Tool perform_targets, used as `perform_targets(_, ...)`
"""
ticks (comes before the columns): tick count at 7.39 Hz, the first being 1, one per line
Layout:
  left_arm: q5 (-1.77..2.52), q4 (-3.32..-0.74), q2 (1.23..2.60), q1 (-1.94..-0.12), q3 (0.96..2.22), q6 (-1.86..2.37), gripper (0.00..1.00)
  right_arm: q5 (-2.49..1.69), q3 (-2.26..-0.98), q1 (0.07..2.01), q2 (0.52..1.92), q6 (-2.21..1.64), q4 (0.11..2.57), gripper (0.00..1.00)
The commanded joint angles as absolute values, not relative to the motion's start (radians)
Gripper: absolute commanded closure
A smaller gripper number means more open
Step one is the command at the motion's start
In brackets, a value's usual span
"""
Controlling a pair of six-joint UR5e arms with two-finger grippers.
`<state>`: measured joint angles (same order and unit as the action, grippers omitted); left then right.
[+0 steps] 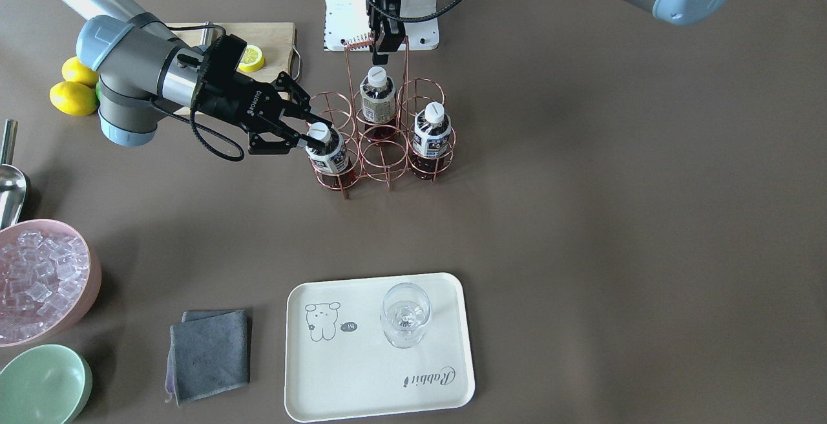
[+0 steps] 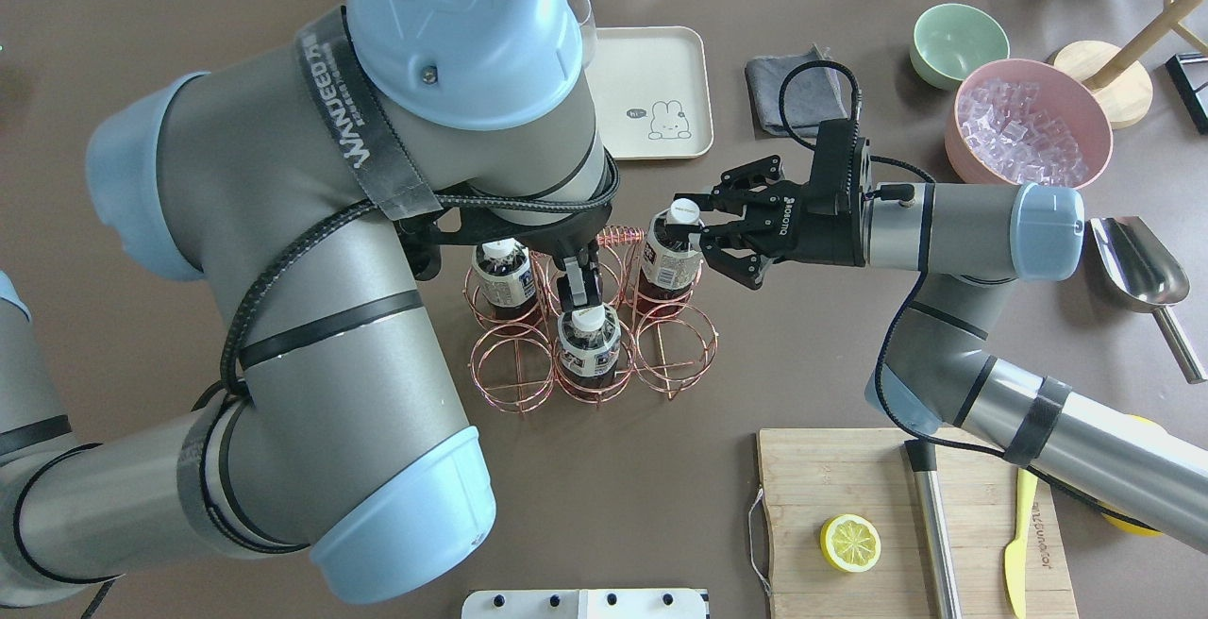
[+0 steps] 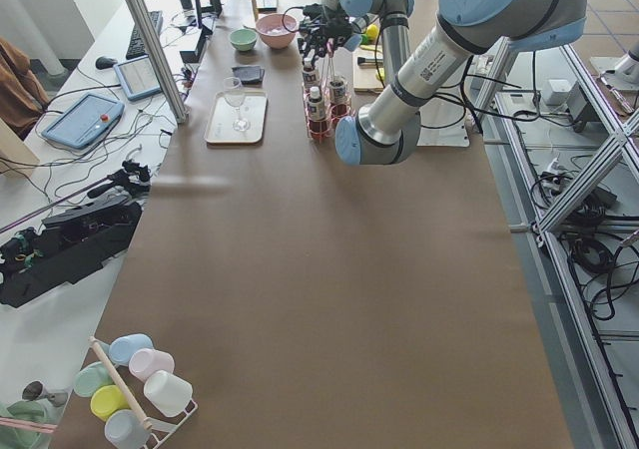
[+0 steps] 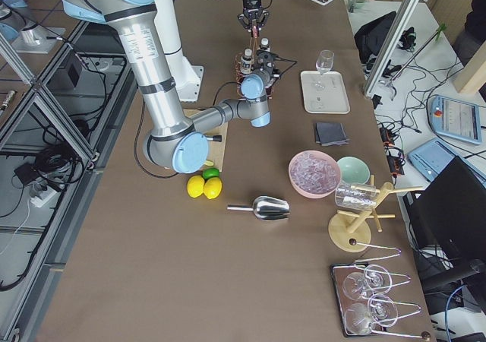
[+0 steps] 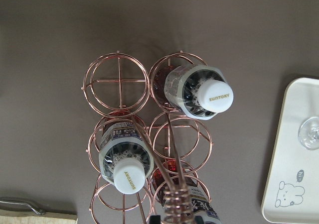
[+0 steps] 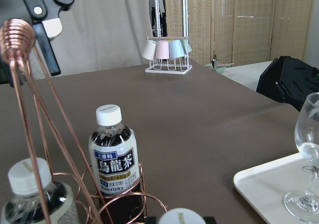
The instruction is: Take tea from basket to plate
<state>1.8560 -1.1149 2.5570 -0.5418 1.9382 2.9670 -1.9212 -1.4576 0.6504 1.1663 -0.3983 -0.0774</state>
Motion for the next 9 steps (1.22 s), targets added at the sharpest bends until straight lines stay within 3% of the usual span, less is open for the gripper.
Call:
perform_targets(1,1.856,-1.108,2.539,-0.554,1.957,2.967,1.0,-1.921,-1.479,0.65,1.169,-0.4,-0.077,1.0)
perform_targets(4,1.856,-1.108,2.537,-0.555,1.956,2.962,1.0,-1.922,-1.514,0.657,1.154,-0.472,-0.055,1.0)
perform_targets(9,1.855,-1.108,2.536,-0.557,1.957,2.962,1.0,-2.034,-1.686,0.767,1.137,-0.544,0.158,1.0)
